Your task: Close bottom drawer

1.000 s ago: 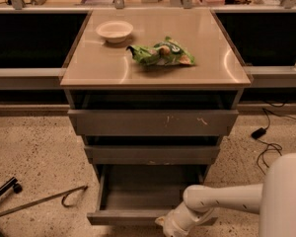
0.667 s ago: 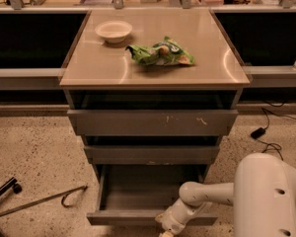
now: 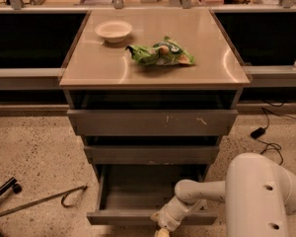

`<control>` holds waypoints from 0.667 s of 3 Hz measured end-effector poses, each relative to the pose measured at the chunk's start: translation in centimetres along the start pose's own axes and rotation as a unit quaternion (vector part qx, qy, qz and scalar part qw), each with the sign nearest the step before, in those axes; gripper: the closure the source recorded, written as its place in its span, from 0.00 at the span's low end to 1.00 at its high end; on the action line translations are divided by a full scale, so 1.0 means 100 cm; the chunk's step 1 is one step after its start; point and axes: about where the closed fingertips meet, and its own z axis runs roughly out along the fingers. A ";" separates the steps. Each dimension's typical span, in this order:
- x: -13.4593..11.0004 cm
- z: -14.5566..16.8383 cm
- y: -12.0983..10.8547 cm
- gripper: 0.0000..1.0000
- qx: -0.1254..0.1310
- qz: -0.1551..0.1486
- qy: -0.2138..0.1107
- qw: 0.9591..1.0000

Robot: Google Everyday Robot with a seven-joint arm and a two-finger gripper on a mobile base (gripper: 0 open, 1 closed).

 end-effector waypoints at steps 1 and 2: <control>-0.014 0.010 -0.018 0.00 -0.005 -0.014 0.010 1.000; -0.032 -0.018 -0.028 0.00 0.014 -0.042 0.010 0.999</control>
Offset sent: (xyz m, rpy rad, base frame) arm 0.0672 0.0182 0.0102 -0.0529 -0.0974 0.0618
